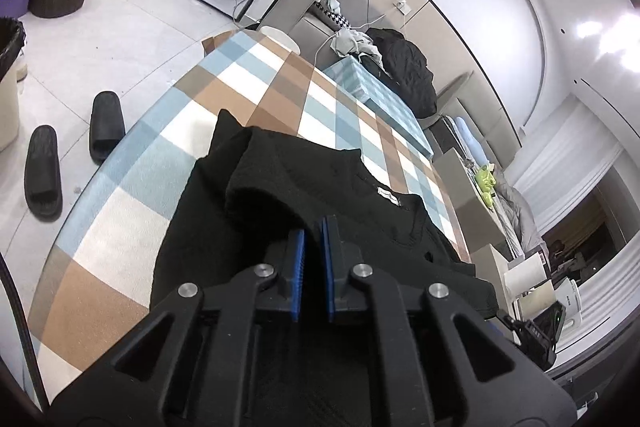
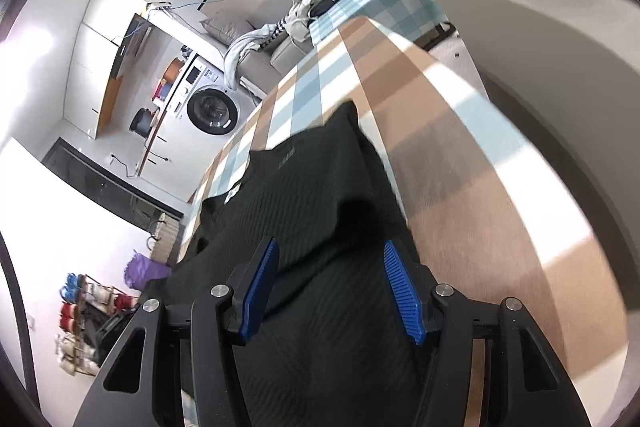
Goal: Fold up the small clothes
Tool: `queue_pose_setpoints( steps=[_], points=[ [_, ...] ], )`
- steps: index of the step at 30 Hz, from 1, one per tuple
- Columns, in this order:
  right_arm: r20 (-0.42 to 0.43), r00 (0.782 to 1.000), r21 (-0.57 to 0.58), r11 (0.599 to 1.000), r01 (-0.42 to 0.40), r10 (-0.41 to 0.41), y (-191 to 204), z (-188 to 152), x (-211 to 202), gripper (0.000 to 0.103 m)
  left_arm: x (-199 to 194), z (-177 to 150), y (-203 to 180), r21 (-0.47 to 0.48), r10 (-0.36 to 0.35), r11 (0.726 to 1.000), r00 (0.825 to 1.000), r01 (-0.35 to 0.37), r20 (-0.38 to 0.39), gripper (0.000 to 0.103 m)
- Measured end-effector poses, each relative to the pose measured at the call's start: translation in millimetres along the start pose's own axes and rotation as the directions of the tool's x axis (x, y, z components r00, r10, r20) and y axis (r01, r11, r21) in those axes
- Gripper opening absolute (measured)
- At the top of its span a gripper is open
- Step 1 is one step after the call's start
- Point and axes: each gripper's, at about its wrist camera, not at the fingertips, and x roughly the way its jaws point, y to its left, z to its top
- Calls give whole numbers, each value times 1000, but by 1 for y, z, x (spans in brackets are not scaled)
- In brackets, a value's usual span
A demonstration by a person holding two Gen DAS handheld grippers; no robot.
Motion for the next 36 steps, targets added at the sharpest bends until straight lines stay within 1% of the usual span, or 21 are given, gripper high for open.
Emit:
queue_pose_setpoints(
  steps=[1, 2, 3, 4, 5, 6, 9, 11, 13, 15, 18, 20, 21, 22, 23, 24, 25, 26, 27, 31, 36],
  points=[
    [8, 1000, -4, 1000, 5, -5, 1, 4, 3, 55, 0, 2, 0, 7, 3, 1000, 1000, -3, 2, 4],
    [18, 1000, -6, 1000, 9, -9, 3, 8, 5, 49, -2, 3, -1, 11, 4, 1000, 1000, -4, 4, 3],
    [20, 1000, -18, 1000, 18, -18, 6, 12, 9, 33, -2, 4, -1, 15, 5, 1000, 1000, -5, 7, 2],
    [18, 1000, -25, 999, 22, -22, 9, 15, 12, 25, -3, 5, -1, 17, 5, 1000, 1000, -5, 12, 1],
    [12, 1000, -32, 999, 24, -24, 11, 18, 14, 13, -5, 6, -1, 19, 4, 1000, 1000, -4, 14, 1],
    [10, 1000, -38, 999, 14, -13, 14, 21, 16, 8, -6, 9, -2, 22, 2, 1000, 1000, -2, 18, 1],
    [24, 999, -47, 998, -42, 43, 23, 33, 14, 8, -8, 20, -7, 40, -5, 999, 999, 4, 32, 1],
    [45, 997, -36, 998, -58, 60, 28, 42, 10, 7, -6, 31, -10, 51, -3, 999, 999, 1, 42, 1],
    [61, 994, -3, 996, -86, 86, 32, 60, 12, 7, -1, 43, -13, 59, 0, 998, 999, -2, 49, 1],
    [70, 994, 28, 995, -91, 89, 35, 79, 20, 7, 9, 56, -15, 64, 7, 998, 999, -10, 53, 1],
    [66, 996, 55, 996, -69, 66, 43, 107, 43, 7, 31, 77, -17, 70, 30, 997, 999, -33, 44, 1],
    [58, 998, 76, 997, -26, 21, 45, 121, 62, 8, 46, 88, -18, 70, 24, 997, 1000, -25, 19, 1],
    [41, 999, 92, 996, 12, -15, 44, 128, 74, 11, 56, 94, -18, 72, 41, 997, 999, -41, 7, 2],
    [20, 999, 107, 993, 43, -46, 42, 134, 85, 17, 66, 99, -18, 74, 59, 995, 998, -59, -9, 10],
    [-10, 998, 120, 991, 61, -60, 38, 139, 97, 20, 72, 102, -18, 77, 68, 995, 997, -66, -25, 25],
    [-27, 998, 128, 990, 64, -61, 35, 141, 104, 31, 78, 106, -16, 69, 79, 995, 996, -76, -44, 35],
    [-37, 997, 136, 989, 67, -62, 31, 142, 108, 38, 81, 107, -14, 53, 90, 995, 995, -87, -49, 53],
    [-31, 997, 138, 988, 70, -67, 28, 141, 108, 38, 81, 108, -12, 38, 89, 995, 995, -87, -46, 60],
    [-26, 997, 127, 989, 71, -68, 27, 141, 105, 40, 81, 108, -12, 41, 84, 996, 996, -82, -39, 60],
    [-12, 996, 58, 995, 84, -83, 30, 133, 91, 41, 85, 104, -16, 120, 108, 987, 993, -102, -42, 61],
    [-9, 992, -51, 991, 126, -126, 40, 124, 85, 43, 104, 92, -19, 200, 169, 968, 983, -152, -72, 61]
  ],
)
